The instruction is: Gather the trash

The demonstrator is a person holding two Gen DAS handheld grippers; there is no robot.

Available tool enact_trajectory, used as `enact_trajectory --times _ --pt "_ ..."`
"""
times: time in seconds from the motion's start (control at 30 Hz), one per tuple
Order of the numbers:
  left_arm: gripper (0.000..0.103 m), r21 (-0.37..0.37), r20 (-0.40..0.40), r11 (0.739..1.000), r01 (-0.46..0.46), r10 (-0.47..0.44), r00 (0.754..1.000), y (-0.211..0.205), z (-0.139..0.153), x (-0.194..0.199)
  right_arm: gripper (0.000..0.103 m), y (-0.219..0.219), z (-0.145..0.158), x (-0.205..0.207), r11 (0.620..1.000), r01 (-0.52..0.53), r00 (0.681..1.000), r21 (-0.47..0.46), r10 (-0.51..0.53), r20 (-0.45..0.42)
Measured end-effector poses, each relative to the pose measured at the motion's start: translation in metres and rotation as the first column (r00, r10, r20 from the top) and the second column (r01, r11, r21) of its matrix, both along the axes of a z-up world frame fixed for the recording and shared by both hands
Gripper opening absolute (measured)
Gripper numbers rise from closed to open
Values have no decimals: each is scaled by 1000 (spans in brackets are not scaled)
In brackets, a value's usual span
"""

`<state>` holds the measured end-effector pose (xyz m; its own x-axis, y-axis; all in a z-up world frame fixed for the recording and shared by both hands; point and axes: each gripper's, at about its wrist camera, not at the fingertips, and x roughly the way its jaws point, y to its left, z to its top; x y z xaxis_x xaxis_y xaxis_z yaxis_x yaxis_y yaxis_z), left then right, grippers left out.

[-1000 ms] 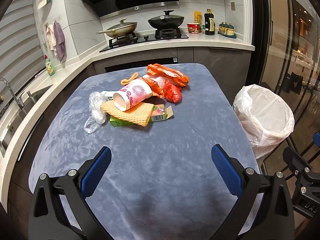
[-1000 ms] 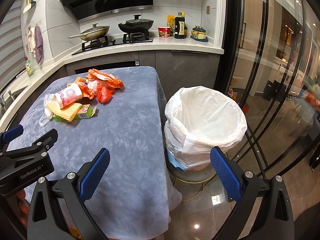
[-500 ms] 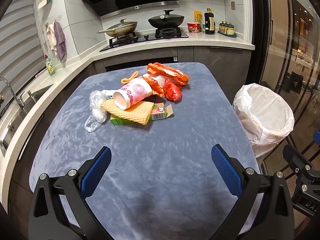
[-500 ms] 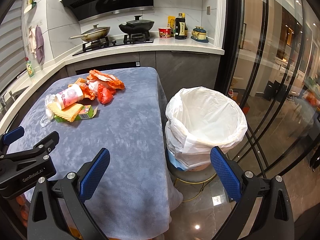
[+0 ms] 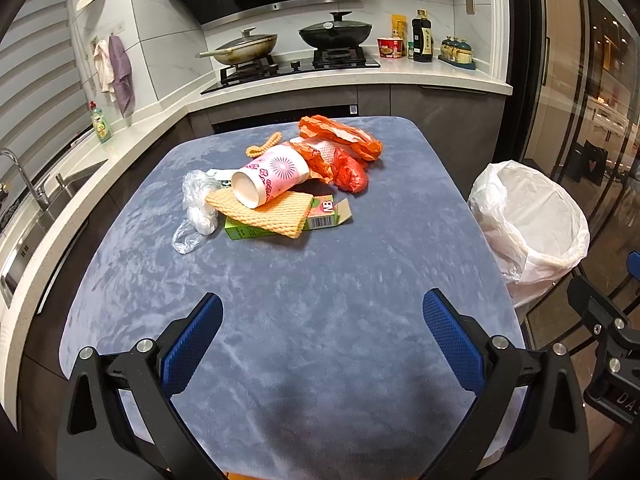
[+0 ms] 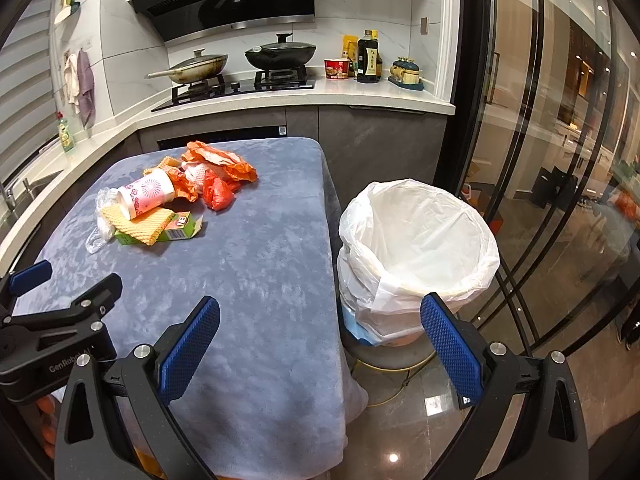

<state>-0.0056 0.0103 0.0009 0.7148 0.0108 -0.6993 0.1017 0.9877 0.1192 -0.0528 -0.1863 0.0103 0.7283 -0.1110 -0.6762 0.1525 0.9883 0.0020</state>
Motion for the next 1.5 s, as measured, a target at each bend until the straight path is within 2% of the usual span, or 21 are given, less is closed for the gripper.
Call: enact_trajectory --times 1.5 --pt "96 19 4 1000 -13 13 1000 3 -2 0 96 0 0 0 1000 1 1000 9 -1 -2"
